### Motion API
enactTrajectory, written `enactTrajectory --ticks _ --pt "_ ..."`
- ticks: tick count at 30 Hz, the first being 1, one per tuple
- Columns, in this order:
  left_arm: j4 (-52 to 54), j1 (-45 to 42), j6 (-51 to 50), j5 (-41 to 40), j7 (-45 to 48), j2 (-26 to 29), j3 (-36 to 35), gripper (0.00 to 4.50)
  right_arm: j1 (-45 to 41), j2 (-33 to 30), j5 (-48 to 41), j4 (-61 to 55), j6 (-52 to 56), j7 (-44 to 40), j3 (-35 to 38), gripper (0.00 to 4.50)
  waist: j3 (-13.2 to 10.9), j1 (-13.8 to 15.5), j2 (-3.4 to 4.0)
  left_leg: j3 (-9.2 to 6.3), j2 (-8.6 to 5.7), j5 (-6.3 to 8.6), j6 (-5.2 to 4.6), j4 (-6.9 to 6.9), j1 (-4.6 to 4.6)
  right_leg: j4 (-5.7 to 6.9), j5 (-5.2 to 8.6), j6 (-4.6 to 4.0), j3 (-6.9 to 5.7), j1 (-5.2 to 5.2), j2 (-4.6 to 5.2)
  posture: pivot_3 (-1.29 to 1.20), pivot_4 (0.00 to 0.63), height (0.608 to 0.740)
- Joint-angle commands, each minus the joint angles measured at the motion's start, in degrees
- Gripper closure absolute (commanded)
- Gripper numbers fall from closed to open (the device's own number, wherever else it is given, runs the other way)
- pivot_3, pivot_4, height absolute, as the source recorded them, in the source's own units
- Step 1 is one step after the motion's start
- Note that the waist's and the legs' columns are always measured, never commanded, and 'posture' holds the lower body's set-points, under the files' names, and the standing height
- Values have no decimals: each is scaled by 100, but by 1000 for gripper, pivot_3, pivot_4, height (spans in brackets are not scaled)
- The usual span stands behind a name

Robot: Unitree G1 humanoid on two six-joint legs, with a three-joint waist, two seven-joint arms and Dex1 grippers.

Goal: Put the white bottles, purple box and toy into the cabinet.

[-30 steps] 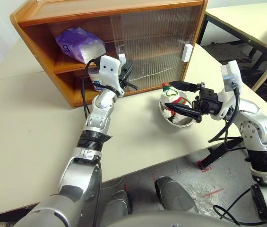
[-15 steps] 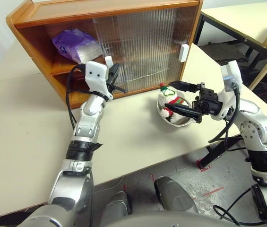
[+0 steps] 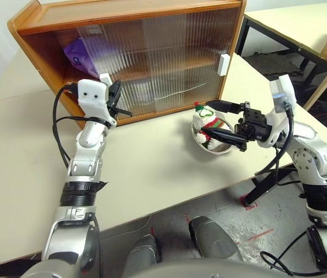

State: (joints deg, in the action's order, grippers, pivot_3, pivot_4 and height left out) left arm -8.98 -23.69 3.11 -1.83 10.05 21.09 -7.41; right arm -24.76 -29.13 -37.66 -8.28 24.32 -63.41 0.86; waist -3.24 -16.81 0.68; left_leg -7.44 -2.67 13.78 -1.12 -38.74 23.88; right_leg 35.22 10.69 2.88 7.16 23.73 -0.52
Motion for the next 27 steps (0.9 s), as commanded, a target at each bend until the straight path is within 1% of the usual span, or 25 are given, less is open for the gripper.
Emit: enactTrajectory --ticks 1,4,11,13,14,16,25,27 --pt "179 258 -183 -25 -142 159 -344 4459 -45 35 35 5 3 -16 -86 0 0 4 0 -1 0 0 0 0 0 1 0 0 0 0 0 -288 54 740" --pt "373 514 -270 -44 -141 303 -535 4459 -55 62 51 58 -20 -42 -106 0 0 14 0 -4 1 -1 -1 3 0 1 0 -1 -1 3 0 -274 55 740" --pt "595 820 -392 -86 -135 503 -858 4459 -102 103 100 186 -78 -132 -143 0 0 112 0 -11 4 -1 0 9 4 0 -7 -15 5 14 4 -259 59 740" --pt "606 910 -415 -119 -149 568 -1012 4459 -118 104 94 212 -74 -170 -153 0 0 144 0 -13 4 1 4 12 7 0 -33 -57 8 20 11 -252 62 740" --pt "601 949 -410 -133 -147 598 -1073 4459 -126 103 93 223 -72 -186 -157 0 0 156 0 -13 4 4 9 14 7 0 -36 -64 9 22 12 -249 63 740" --pt "586 987 -396 -149 -143 626 -1123 4459 -135 103 93 235 -72 -201 -159 0 0 172 0 -15 6 14 28 18 7 0 -35 -68 13 27 11 -246 64 740" --pt "648 1096 -417 -197 -153 631 -1199 4459 -164 120 87 213 -29 -191 -199 0 0 179 0 -15 21 -7 42 69 -3 0 -31 -78 15 46 1 -241 67 740" --pt "676 1123 -497 -298 -151 571 -1235 4080 -190 112 76 230 -20 -182 -171 0 0 186 0 -14 31 -20 26 72 -3 0 -30 -80 14 47 -9 -239 69 740"
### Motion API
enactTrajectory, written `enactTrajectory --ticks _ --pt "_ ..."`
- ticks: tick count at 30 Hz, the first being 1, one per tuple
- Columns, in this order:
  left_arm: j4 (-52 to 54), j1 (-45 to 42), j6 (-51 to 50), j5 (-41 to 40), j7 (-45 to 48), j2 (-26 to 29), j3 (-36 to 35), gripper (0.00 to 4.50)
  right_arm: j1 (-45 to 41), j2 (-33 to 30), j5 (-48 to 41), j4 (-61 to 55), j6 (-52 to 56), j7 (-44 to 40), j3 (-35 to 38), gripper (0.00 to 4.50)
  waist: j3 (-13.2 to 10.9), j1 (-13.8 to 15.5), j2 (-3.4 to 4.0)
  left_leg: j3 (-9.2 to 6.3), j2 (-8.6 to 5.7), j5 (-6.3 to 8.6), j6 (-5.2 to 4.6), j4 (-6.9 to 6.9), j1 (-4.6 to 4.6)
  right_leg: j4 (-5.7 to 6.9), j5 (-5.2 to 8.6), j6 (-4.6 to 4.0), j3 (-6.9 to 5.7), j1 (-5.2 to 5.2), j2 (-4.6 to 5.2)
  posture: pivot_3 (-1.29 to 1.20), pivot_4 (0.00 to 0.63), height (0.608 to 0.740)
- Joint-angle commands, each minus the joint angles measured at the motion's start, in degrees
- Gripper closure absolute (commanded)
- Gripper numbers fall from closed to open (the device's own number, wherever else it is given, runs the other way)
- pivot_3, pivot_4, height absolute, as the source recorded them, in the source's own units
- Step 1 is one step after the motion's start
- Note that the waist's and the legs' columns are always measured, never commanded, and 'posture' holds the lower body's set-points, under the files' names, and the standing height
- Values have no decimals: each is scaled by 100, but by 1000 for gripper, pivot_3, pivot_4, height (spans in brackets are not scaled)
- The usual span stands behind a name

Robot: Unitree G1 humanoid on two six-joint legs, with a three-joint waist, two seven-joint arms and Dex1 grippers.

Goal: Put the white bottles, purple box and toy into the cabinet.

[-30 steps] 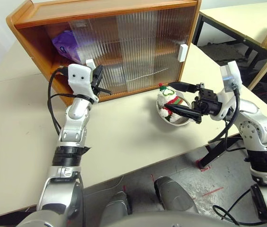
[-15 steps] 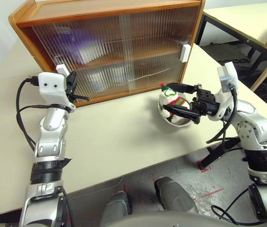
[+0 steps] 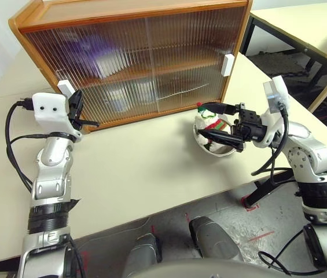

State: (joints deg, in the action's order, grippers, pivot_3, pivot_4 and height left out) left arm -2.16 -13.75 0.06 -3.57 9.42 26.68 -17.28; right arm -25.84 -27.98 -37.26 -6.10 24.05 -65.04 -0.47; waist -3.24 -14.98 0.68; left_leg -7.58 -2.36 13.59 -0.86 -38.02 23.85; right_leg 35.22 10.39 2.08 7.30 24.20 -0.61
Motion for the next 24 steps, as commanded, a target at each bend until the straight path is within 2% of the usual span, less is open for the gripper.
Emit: enactTrajectory --ticks 1,3,7,10,12,13,15,23,24 --pt "-15 160 -176 -185 -41 -6 -240 3851 -98 -7 34 28 9 -15 -24 0 0 3 0 1 7 -2 0 0 0 0 1 -1 0 0 -7 -239 69 740" --pt "-27 197 -143 -253 13 -10 -218 3263 -113 -10 34 46 8 -12 -11 0 0 0 0 5 21 -2 1 0 -3 -2 2 -1 -1 3 -27 -239 69 740" --pt "275 324 101 -1187 903 -309 -6 1937 -137 -18 -25 163 48 20 91 0 0 31 0 8 64 -4 10 2 -12 -2 7 -11 -3 2 -64 -235 67 740" --pt "828 597 -155 -1851 1748 -265 225 856 -172 -93 -129 252 168 6 214 0 0 114 -1 -4 77 -3 17 5 -2 0 9 -26 1 11 -65 -234 65 740" --pt "1138 844 -350 -2279 2316 -88 249 136 -246 -140 -162 427 181 33 370 379 0 183 -1 -9 78 -2 22 6 8 2 1 -49 -1 19 -64 -234 64 740" --pt "1256 960 -449 -2488 2553 -3 218 0 -290 -171 -153 530 189 58 437 689 0 202 0 -10 80 0 24 6 9 2 -15 -81 -2 19 -64 -234 64 740" --pt "1434 1234 -645 -2838 2962 211 103 0 -380 -242 -13 795 73 117 531 1299 1 234 1 -12 80 10 41 9 9 1 -17 -91 -2 20 -64 -235 64 740" --pt "1718 2353 -901 -3671 4153 828 -515 0 -809 -580 934 2194 -741 480 620 4384 6 285 11 -18 98 15 43 26 11 3 -4 -113 -10 31 -61 -217 61 740" --pt "1719 2446 -931 -3745 4233 859 -588 0 -913 -588 1076 2415 -863 572 611 4449 7 291 12 -18 101 15 43 28 10 5 -4 -115 -10 33 -61 -214 60 740"
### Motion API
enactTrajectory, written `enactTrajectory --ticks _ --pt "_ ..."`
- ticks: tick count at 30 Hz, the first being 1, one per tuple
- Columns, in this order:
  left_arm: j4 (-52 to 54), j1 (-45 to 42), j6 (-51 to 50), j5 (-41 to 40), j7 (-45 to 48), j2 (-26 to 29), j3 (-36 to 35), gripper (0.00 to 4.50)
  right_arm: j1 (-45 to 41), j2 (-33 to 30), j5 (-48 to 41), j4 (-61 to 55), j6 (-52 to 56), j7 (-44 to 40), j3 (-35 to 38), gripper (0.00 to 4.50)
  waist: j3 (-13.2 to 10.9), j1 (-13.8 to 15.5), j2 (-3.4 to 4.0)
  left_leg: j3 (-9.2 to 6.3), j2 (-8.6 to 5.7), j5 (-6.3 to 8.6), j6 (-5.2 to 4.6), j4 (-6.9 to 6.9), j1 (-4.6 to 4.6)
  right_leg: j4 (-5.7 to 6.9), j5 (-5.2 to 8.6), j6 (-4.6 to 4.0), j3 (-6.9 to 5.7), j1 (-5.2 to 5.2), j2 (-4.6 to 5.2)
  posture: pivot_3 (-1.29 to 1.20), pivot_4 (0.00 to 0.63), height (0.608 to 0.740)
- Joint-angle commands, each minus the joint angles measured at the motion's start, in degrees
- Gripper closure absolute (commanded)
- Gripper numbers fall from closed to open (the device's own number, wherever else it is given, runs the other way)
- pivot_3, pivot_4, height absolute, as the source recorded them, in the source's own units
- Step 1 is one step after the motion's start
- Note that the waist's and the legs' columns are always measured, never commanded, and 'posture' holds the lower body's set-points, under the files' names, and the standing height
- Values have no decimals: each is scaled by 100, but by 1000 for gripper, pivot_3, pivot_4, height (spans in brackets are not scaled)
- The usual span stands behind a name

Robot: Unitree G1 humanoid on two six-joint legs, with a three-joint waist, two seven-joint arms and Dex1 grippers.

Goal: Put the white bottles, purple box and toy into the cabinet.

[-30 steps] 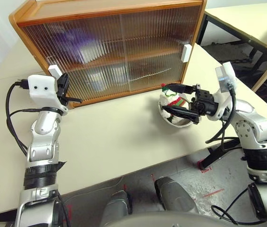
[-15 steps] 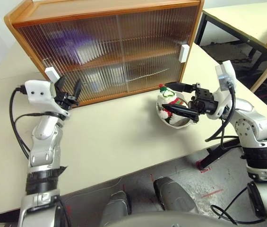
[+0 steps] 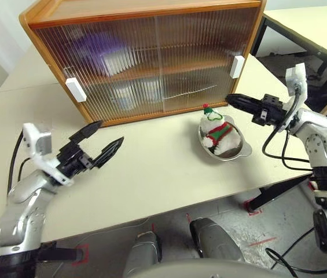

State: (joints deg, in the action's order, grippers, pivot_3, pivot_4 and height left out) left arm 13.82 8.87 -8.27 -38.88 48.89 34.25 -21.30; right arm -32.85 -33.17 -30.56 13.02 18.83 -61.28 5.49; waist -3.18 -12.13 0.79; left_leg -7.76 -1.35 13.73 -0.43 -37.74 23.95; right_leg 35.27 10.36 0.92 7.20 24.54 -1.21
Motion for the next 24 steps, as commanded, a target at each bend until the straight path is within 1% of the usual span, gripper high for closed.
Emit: enactTrajectory --ticks 1,4,10,14,20,24 --pt "108 266 -111 -260 380 139 -244 0 -313 -60 530 689 -438 298 6 4449 3 15 4 0 1 0 0 2 0 2 0 -2 -1 1 0 -211 59 740" --pt "119 463 -115 -310 572 193 -341 0 -645 38 821 1167 -658 664 3 4449 6 42 13 -1 8 0 -1 6 0 4 -2 -7 -3 5 0 -197 57 740" --pt "263 793 -225 -249 657 248 -369 0 -1305 54 1476 2179 -1322 1199 -44 4449 12 82 22 -2 18 -1 -3 7 -1 6 -6 -13 -5 7 -1 -187 50 740" --pt "299 829 -248 -209 668 273 -343 0 -1711 84 1775 2769 -1693 1611 7 4449 13 111 24 -2 34 -1 -4 6 -1 5 -7 -16 -6 7 -1 -178 49 740" --pt "306 558 -251 -139 523 177 -166 0 -1930 72 1953 3124 -1988 2028 99 4449 16 186 29 0 58 -3 -6 7 -1 8 -9 -23 -11 7 -4 -182 47 740" --pt "182 488 -193 -53 567 119 -81 0 -1902 150 1899 3037 -1935 2009 94 4449 18 209 31 4 59 -4 -9 5 -1 7 -9 -24 -10 7 -4 -186 46 740"
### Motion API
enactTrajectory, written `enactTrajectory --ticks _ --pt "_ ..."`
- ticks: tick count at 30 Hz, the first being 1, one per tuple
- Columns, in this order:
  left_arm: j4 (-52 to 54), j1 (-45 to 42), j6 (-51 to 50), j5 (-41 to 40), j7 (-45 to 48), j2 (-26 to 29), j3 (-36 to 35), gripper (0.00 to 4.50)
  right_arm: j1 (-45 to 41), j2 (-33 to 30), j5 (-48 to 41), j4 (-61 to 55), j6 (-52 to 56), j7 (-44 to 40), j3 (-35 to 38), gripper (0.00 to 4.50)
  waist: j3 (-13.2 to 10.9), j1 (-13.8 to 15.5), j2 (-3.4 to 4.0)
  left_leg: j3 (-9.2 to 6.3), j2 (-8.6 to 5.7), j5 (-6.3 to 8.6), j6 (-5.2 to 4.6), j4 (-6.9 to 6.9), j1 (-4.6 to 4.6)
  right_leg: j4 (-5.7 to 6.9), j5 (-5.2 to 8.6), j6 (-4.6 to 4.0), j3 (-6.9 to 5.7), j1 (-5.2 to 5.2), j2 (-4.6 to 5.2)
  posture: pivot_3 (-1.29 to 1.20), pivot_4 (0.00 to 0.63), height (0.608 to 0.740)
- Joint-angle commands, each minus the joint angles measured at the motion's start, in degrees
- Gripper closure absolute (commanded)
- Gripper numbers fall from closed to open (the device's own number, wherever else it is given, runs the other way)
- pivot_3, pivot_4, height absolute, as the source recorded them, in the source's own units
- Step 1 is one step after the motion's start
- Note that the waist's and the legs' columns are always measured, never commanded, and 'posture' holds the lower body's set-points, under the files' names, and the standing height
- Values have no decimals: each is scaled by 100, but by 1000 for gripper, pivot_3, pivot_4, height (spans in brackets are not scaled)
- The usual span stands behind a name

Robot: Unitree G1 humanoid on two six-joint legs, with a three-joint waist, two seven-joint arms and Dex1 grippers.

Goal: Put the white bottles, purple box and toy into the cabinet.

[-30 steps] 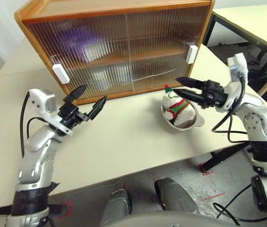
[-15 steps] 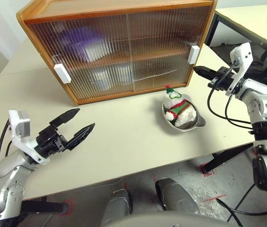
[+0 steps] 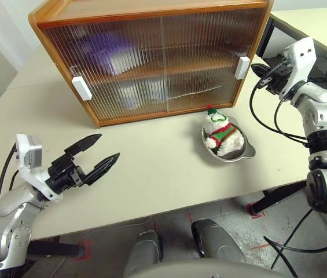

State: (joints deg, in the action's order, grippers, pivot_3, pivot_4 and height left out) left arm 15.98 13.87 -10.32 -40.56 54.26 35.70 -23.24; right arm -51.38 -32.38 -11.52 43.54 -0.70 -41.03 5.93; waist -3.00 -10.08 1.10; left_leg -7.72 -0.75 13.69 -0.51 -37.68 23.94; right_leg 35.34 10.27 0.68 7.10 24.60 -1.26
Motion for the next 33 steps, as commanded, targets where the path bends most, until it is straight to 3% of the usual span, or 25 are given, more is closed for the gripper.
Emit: enactTrajectory --ticks 1,19,33 --pt "-76 -25 26 133 55 -22 114 0 -40 120 -45 -117 96 -58 38 4449 0 3 0 0 0 0 0 0 0 0 0 0 0 0 0 -186 46 740" --pt "-276 -64 130 298 186 -80 76 0 -117 966 -245 -1201 1108 -711 -282 4449 2 -45 3 2 4 -3 -5 -2 -3 7 -1 -5 0 4 -7 -182 46 740" --pt "-302 -62 126 318 194 -78 103 0 -338 1821 -168 -1060 1010 -1055 -624 4449 2 -42 3 1 4 -4 -7 -3 -2 29 3 -19 -1 16 -8 -175 53 740"
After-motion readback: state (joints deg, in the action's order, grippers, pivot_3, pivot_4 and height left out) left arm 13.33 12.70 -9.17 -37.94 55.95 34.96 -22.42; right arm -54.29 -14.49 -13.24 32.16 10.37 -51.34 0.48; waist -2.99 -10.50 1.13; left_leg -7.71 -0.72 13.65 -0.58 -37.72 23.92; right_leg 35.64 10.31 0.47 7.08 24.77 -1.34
